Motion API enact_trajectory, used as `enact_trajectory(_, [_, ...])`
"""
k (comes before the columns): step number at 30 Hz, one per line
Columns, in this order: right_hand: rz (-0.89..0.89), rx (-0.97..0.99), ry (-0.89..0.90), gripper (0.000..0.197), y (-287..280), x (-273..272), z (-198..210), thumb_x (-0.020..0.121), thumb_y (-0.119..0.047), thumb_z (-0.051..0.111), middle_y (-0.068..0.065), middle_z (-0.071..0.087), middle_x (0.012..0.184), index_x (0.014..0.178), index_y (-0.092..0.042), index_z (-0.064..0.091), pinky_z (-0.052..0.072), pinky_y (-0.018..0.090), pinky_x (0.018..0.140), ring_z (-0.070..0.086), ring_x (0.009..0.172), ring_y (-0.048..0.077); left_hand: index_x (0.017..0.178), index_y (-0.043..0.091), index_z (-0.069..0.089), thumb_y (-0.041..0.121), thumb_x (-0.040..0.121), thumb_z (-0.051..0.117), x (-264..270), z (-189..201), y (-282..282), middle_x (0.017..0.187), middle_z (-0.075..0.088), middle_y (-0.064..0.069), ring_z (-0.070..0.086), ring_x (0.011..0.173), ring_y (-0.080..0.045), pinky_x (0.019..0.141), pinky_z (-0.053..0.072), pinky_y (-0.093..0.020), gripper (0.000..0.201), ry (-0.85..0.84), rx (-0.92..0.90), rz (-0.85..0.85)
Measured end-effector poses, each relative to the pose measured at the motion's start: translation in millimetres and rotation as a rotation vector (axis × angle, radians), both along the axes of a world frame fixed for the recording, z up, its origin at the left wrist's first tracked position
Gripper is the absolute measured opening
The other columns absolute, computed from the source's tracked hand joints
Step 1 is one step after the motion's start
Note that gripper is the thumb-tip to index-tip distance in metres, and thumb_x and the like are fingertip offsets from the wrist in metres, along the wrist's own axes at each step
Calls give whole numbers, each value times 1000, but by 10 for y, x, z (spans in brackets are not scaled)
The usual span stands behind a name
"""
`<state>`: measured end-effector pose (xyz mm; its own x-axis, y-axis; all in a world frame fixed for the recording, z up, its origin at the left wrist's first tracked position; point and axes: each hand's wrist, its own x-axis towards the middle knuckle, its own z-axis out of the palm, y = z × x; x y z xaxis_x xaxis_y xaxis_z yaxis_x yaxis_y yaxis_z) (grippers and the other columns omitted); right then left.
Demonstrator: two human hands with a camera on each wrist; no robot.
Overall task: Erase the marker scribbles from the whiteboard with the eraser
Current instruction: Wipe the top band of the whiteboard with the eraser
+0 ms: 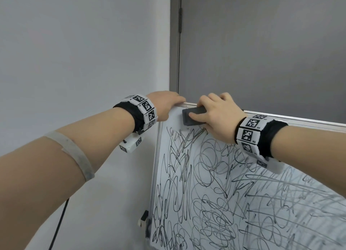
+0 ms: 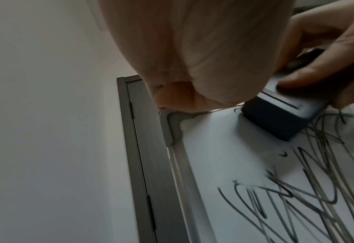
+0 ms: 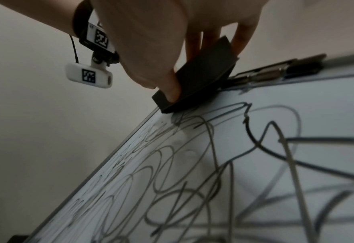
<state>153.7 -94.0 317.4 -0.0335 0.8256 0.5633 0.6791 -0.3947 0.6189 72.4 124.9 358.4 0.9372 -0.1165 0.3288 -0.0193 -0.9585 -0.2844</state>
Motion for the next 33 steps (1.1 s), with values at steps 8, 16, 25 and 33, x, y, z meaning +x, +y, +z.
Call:
enact_trajectory(8, [-20, 148, -26, 48, -23, -32, -64, 72, -14, 72, 11, 55, 106, 119, -25, 64, 40, 47, 78, 52, 90, 33, 125, 25, 53, -5, 73, 45, -41, 98, -109, 101, 65, -6, 60, 92, -31, 79, 53, -45, 60, 63, 9, 53])
enact_trajectory(16, [-167, 110, -108, 45, 177, -238, -180, 62, -13, 68, 13, 47, 94, 106, -16, 66, 30, 41, 70, 43, 83, 29, 136, 29, 54, -5, 72, 44, -39, 19, -20, 116, 68, -2, 61, 103, -27, 88, 52, -43, 73, -14, -118, 9])
enact_trajectory(25, [-191, 158, -90, 39, 220, -255, -156, 68, -20, 73, 12, 48, 96, 106, -17, 65, 33, 40, 69, 44, 84, 30, 122, 19, 64, -8, 74, 43, -22, 142, -142, 66, 46, 6, 47, 67, -18, 58, 35, -27, 59, 27, -28, 2])
enact_trajectory(33, [-66, -10, -92, 42, -317, -75, -310, 67, -18, 73, 11, 50, 96, 108, -21, 67, 36, 42, 71, 46, 85, 30, 122, 16, 63, -7, 73, 43, -15, 135, -204, 69, 46, 7, 56, 81, -29, 66, 44, -31, 57, 44, -25, 40])
